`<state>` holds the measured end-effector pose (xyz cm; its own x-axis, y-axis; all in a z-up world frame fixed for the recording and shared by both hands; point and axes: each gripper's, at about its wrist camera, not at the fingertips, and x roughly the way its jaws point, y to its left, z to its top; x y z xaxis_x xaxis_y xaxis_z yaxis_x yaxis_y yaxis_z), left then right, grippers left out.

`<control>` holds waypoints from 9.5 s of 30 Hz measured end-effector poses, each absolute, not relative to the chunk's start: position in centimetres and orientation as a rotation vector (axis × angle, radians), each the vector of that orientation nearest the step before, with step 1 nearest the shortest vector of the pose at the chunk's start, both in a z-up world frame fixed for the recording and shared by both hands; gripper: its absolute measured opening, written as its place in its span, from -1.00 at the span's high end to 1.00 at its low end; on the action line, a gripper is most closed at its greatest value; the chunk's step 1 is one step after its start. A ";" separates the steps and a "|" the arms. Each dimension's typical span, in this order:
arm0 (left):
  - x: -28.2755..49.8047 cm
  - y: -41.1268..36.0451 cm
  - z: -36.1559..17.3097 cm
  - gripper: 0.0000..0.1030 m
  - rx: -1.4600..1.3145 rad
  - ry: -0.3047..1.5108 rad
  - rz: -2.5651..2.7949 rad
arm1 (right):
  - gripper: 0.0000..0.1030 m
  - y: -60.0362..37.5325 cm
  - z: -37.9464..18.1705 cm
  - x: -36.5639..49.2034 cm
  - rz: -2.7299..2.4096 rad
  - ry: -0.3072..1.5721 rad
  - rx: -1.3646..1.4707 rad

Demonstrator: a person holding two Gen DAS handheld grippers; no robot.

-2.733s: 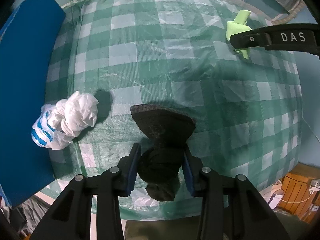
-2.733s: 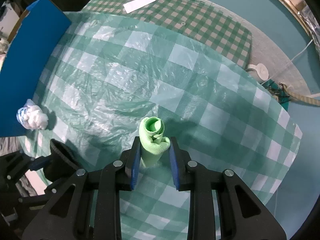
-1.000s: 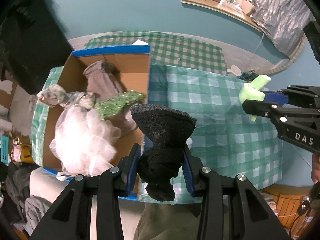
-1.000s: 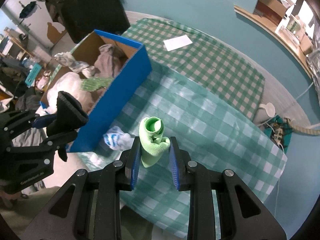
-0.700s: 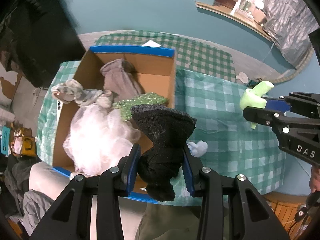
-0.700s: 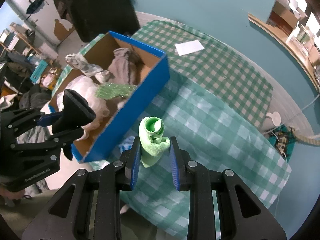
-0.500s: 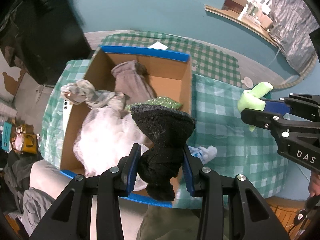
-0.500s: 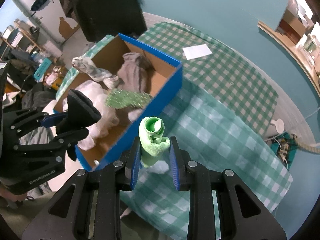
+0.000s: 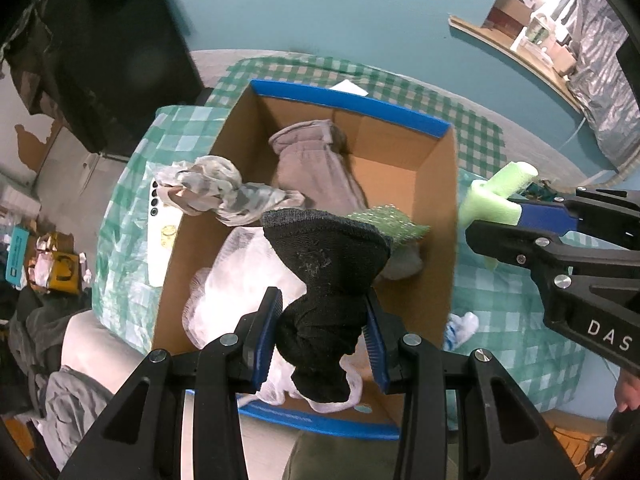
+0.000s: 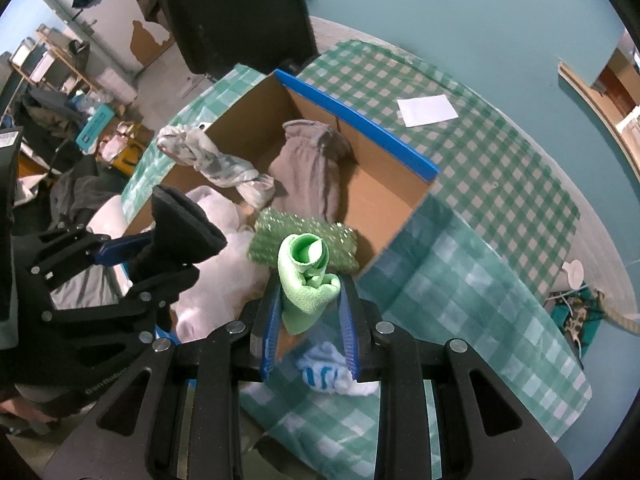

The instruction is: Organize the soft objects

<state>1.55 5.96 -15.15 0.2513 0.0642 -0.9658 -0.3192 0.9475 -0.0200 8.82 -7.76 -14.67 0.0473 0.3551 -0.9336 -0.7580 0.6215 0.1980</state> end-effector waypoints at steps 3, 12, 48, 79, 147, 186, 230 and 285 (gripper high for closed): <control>1.9 6.6 -15.6 0.22 -0.246 1.302 0.266 | 0.49 -7.0 -15.1 9.2 0.881 1.269 -0.393; 2.2 7.3 -15.5 -0.36 -0.251 1.280 0.281 | 0.19 -5.3 -14.9 9.7 0.878 1.244 -0.381; -1.7 1.7 -15.0 -0.48 -0.284 1.312 0.272 | -0.21 -13.0 -15.3 7.3 0.948 1.232 -0.458; -7.5 -1.4 -17.1 -0.31 -0.474 1.302 0.455 | -0.31 -13.5 -26.9 2.6 1.175 1.254 -0.794; -2.6 5.4 -15.5 0.48 -0.302 1.307 0.240 | 0.07 -7.5 -16.1 5.6 0.931 1.211 -0.489; -3.3 8.3 -8.7 -0.85 -0.244 1.150 0.267 | -0.45 -10.2 -8.2 6.3 0.723 1.152 -0.287; -2.5 1.1 -1.4 -0.98 -0.126 1.071 0.286 | -0.48 -18.5 -1.9 5.4 0.612 1.060 -0.193; -2.8 1.6 -1.8 -0.98 -0.121 1.082 0.280 | -0.48 -19.0 -1.7 5.2 0.615 1.061 -0.191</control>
